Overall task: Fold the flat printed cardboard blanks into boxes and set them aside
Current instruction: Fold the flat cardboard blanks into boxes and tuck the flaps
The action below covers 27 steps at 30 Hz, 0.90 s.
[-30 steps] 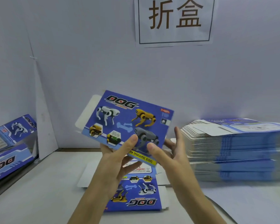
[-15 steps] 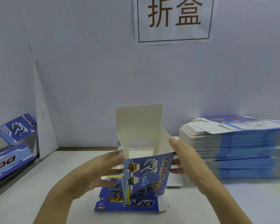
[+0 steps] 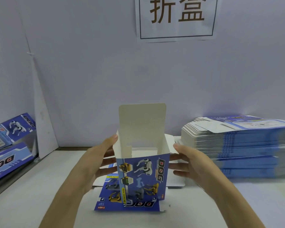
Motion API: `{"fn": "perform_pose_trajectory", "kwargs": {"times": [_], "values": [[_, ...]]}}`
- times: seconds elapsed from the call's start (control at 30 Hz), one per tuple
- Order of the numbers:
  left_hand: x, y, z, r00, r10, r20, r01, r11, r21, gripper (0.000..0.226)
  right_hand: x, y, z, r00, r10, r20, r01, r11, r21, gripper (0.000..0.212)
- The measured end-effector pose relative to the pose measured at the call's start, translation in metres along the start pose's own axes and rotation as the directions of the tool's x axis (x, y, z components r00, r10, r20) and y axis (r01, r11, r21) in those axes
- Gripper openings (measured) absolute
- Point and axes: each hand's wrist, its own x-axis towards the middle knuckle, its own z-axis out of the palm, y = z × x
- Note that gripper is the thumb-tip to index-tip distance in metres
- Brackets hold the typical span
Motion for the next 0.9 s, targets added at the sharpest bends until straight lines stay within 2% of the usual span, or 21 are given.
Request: {"fn": "perform_pose_trajectory", "kwargs": {"times": [0.13,0.23,0.3,0.37,0.43,0.5,0.57,0.67,0.77,0.83,0.9], "values": [[0.000,-0.002,0.001,1.000,0.014,0.023,-0.014,1.000,-0.010,0.037,0.004,0.007,-0.003,0.998,0.054,0.039,-0.058,0.993,0.102,0.029],[0.003,-0.005,-0.004,0.999,0.021,0.045,-0.019,0.999,-0.047,0.047,0.006,0.010,-0.001,0.995,0.084,0.056,-0.095,0.968,0.233,0.053],[0.007,-0.009,-0.009,0.999,0.003,0.053,0.004,0.992,-0.123,0.039,0.008,0.015,0.002,0.988,0.113,0.102,-0.141,0.931,0.337,0.059],[0.012,-0.016,-0.011,0.996,-0.061,0.069,0.076,0.970,-0.232,0.029,0.010,0.019,0.006,0.979,0.124,0.160,-0.179,0.897,0.404,0.052],[0.015,-0.026,-0.008,0.981,-0.153,0.115,0.180,0.942,-0.284,0.035,0.012,0.023,0.010,0.976,0.121,0.178,-0.186,0.892,0.412,0.051],[0.016,-0.035,0.000,0.962,-0.226,0.154,0.259,0.934,-0.248,0.046,0.014,0.025,0.014,0.979,0.113,0.171,-0.173,0.905,0.388,0.058],[0.018,-0.040,0.007,0.958,-0.248,0.143,0.276,0.932,-0.234,0.049,0.014,0.027,0.016,0.981,0.098,0.167,-0.154,0.916,0.371,0.066],[0.021,-0.042,0.015,0.972,-0.227,0.060,0.234,0.921,-0.310,0.046,0.013,0.029,0.018,0.989,0.078,0.124,-0.116,0.932,0.343,0.065],[0.021,-0.039,0.014,0.977,-0.213,-0.023,0.184,0.888,-0.421,0.056,0.015,0.029,0.018,0.999,-0.033,-0.034,0.042,0.951,0.308,0.051],[0.017,-0.032,0.012,0.993,-0.119,-0.017,0.101,0.903,-0.417,0.054,0.014,0.025,0.017,0.988,-0.138,-0.076,0.153,0.952,0.266,0.037],[0.009,-0.021,0.012,0.997,0.059,0.055,-0.039,0.949,-0.312,0.058,0.013,0.020,0.018,0.977,-0.200,-0.074,0.210,0.963,0.166,0.027]]}}
